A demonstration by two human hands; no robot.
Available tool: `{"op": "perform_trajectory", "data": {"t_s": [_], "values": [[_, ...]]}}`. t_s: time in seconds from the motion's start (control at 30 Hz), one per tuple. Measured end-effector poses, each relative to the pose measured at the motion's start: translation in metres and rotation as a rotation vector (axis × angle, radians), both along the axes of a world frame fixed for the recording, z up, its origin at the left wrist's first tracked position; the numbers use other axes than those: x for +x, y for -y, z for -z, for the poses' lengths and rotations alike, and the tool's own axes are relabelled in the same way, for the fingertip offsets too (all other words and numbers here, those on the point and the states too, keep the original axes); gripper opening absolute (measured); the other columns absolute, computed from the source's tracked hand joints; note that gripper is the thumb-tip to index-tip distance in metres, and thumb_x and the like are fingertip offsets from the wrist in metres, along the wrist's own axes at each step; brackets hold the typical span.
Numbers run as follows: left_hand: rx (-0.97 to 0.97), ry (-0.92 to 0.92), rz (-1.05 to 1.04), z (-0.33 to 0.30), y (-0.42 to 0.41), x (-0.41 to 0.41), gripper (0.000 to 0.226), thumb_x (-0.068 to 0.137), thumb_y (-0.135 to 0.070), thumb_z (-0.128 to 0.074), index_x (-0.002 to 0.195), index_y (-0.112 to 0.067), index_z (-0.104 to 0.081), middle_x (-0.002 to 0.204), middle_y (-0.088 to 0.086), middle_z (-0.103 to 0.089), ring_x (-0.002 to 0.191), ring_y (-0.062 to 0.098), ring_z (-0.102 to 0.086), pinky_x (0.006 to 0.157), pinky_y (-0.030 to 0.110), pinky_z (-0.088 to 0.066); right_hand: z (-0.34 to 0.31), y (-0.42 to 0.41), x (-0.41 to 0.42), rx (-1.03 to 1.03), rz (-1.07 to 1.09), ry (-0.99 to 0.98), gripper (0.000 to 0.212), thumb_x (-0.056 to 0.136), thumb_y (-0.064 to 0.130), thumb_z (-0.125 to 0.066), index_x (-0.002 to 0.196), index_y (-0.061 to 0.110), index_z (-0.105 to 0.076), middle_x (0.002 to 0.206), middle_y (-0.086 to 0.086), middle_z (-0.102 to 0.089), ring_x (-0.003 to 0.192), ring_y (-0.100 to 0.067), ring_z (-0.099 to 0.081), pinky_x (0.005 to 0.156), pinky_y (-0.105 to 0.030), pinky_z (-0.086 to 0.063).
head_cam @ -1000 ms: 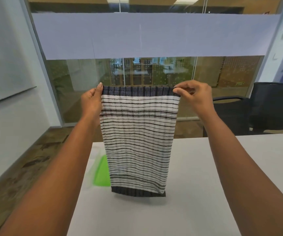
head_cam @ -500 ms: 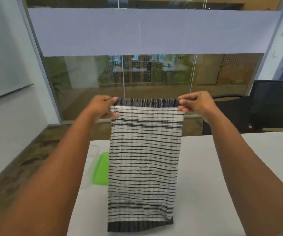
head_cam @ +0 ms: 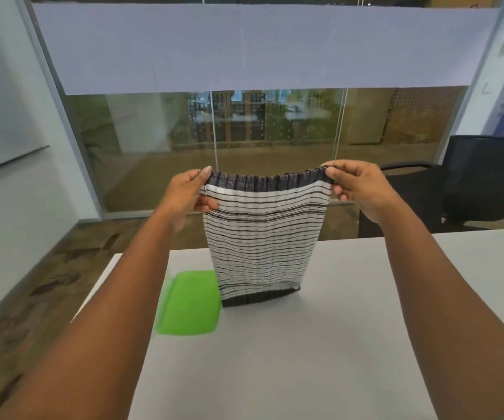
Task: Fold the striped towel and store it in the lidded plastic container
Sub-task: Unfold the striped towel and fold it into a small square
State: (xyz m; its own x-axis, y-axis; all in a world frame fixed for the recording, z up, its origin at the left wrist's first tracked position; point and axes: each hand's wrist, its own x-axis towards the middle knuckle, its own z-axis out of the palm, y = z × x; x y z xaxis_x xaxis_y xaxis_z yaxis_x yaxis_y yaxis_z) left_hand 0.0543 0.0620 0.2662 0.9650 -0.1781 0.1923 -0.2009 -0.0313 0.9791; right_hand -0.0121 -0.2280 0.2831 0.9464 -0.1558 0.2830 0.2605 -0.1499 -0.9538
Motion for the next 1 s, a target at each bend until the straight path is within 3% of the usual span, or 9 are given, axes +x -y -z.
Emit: {"op": "perform_trajectory", "data": {"t_s": [0.13,0.37,0.43,0.57,0.67,0.73,0.83,0.93,1.0], "values": [[-0.055,0.014,-0.028,-0.007,0.001,0.005,0.023,0.093,-0.034,-0.049,0.079,-0.022,-0.062,0.059,-0.008,-0.073,0.04,0.001,-0.062,0.039,0.01,-0.048,-0.003,0.003,-0.001,0.031,-0.043,0.02,0.019,0.092,0.007,-0.052,0.086,0.017,-0.066,0.053,0.006,-0.069,0.038,0.0,-0.055,0.037,-0.009,-0.043],[-0.166,0.032,-0.054,-0.017,0.008,0.014,0.017,0.093,-0.033,-0.05,0.085,-0.021,-0.058,0.069,-0.003,-0.072,0.046,0.003,-0.067,0.042,0.01,-0.051,-0.003,0.004,0.013,0.219,-0.051,0.068,0.016,0.093,0.008,-0.051,0.088,0.017,-0.063,0.064,0.005,-0.075,0.059,-0.005,-0.072,0.051,-0.013,-0.056],[-0.154,-0.034,-0.045,-0.011,0.012,0.018,0.018,0.095,-0.03,-0.047,0.096,-0.015,-0.057,0.089,0.005,-0.071,0.056,0.005,-0.071,0.051,0.013,-0.056,0.007,0.003,0.021,0.168,-0.015,0.042,0.019,0.093,0.004,-0.05,0.085,0.015,-0.063,0.066,0.003,-0.075,0.062,-0.004,-0.072,0.057,-0.015,-0.058],[-0.035,-0.182,-0.015,0.008,0.02,0.023,0.039,0.097,-0.027,-0.043,0.125,-0.002,-0.049,0.129,0.013,-0.059,0.094,0.02,-0.066,0.09,0.032,-0.052,0.034,0.002,0.037,-0.022,0.096,0.009,0.024,0.093,0.001,-0.049,0.079,0.017,-0.06,0.078,-0.004,-0.065,0.067,-0.001,-0.068,0.075,-0.024,-0.055],[-0.062,-0.199,-0.049,0.013,0.027,0.023,0.041,0.097,-0.027,-0.044,0.129,-0.002,-0.046,0.137,0.011,-0.053,0.116,0.026,-0.059,0.11,0.043,-0.038,0.044,0.004,0.044,-0.103,0.209,0.056,0.015,0.092,0.004,-0.052,0.085,0.014,-0.061,0.092,-0.012,-0.064,0.091,-0.024,-0.064,0.089,-0.039,-0.05],[-0.119,-0.151,-0.06,0.009,0.032,0.022,0.029,0.096,-0.027,-0.044,0.116,-0.008,-0.055,0.132,0.011,-0.057,0.115,0.024,-0.06,0.111,0.042,-0.037,0.042,0.005,0.046,-0.074,0.253,0.132,0.017,0.091,0.006,-0.053,0.083,0.017,-0.062,0.093,-0.01,-0.065,0.097,-0.028,-0.063,0.091,-0.038,-0.05],[-0.198,-0.023,-0.046,0.0,0.035,0.02,0.018,0.096,-0.025,-0.046,0.087,-0.017,-0.06,0.113,0.009,-0.066,0.098,0.016,-0.066,0.101,0.032,-0.047,0.033,0.007,0.042,0.003,0.256,0.252,0.024,0.091,0.006,-0.054,0.08,0.026,-0.062,0.085,0.002,-0.066,0.088,-0.017,-0.065,0.083,-0.023,-0.054],[-0.176,0.065,-0.008,0.003,0.03,0.019,0.019,0.094,-0.028,-0.048,0.085,-0.018,-0.062,0.099,0.001,-0.069,0.079,0.004,-0.071,0.092,0.024,-0.048,0.03,0.016,0.032,0.023,0.207,0.277,0.025,0.09,0.005,-0.054,0.081,0.027,-0.064,0.084,0.004,-0.067,0.084,-0.011,-0.065,0.081,-0.017,-0.055],[-0.061,0.039,0.038,0.014,0.021,0.02,0.025,0.093,-0.033,-0.048,0.094,-0.013,-0.063,0.1,0.003,-0.069,0.071,0.004,-0.072,0.097,0.028,-0.042,0.036,0.022,0.021,0.015,0.115,0.195,0.026,0.09,0.002,-0.054,0.079,0.023,-0.065,0.077,0.006,-0.069,0.078,-0.009,-0.066,0.079,-0.018,-0.055]]}}
